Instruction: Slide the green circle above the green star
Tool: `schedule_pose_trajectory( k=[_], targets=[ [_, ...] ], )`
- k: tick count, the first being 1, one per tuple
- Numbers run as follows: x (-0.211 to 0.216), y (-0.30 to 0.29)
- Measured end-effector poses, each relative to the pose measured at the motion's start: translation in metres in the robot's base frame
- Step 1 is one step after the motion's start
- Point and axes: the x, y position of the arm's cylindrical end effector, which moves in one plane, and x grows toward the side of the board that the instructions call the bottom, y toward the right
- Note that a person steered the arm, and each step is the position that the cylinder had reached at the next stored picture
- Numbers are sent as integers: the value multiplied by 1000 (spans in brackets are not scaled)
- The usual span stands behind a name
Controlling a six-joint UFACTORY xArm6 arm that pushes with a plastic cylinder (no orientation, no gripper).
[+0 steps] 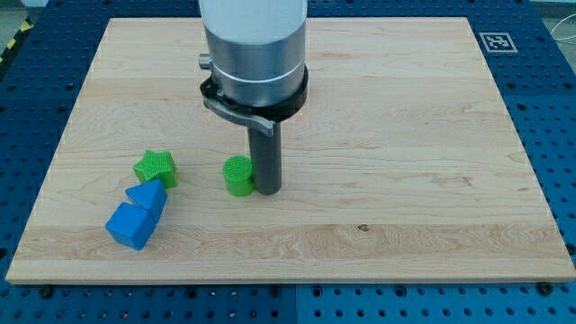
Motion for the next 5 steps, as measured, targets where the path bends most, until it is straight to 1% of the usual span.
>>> schedule_pose_trajectory(
  k=[1, 2, 5],
  targets=[
    [-2, 0],
    [7, 9],
    [15, 6]
  ],
)
